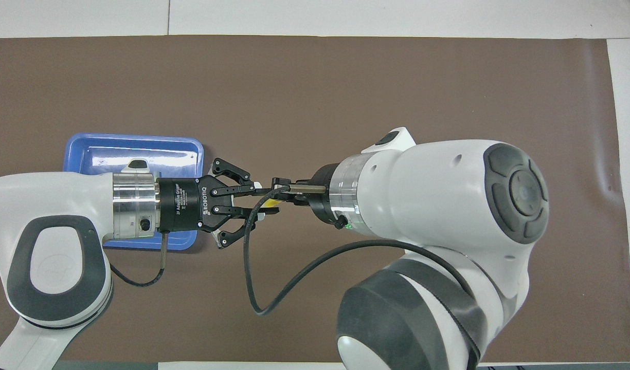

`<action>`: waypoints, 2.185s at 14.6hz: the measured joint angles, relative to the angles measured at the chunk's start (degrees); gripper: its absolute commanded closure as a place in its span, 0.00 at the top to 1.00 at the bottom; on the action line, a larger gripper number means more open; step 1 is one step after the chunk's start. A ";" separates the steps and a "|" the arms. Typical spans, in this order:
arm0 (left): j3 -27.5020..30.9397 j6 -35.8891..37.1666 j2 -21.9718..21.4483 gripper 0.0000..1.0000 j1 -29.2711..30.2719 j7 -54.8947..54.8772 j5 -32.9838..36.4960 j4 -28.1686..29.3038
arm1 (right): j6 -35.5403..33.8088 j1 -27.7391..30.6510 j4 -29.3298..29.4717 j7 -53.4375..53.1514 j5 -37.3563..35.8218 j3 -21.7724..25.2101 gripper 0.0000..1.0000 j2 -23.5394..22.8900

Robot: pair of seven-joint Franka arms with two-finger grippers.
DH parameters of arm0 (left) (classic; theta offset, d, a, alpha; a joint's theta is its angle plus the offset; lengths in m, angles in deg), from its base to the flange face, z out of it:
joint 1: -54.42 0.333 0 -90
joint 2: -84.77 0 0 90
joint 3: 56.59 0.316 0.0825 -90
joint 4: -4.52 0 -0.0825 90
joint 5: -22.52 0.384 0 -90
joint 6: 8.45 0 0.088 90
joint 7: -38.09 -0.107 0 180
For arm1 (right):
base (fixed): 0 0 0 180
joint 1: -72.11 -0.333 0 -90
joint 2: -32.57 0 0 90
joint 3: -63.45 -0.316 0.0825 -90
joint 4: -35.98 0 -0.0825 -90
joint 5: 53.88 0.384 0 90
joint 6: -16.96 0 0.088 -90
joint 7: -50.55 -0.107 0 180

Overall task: Transfer and insert pens with both arms
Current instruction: 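Carry the yellow pen to the cup with the right gripper while the left gripper returns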

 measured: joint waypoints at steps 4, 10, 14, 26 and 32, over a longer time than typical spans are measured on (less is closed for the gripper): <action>0.15 -0.35 -1.44 1.00 -0.91 -0.07 0.82 0.85 | -4.81 0.22 -1.51 3.87 -3.78 5.08 0.00 2.48; 0.55 -0.03 -1.54 1.00 0.00 -12.74 17.36 1.21 | -7.00 0.51 -9.50 13.22 -15.08 14.87 0.00 6.84; 0.83 4.01 -1.27 1.00 6.02 -30.82 30.10 2.35 | -6.95 1.01 -12.34 27.65 -18.02 25.46 0.00 7.78; 1.33 -9.55 14.76 0.91 19.83 -76.62 66.25 1.68 | 6.12 1.02 -28.27 41.81 -21.69 34.25 0.00 12.48; 1.37 -12.67 19.55 0.69 20.87 -81.68 67.65 -0.26 | 12.60 1.03 -32.50 41.81 -21.69 35.00 0.00 10.89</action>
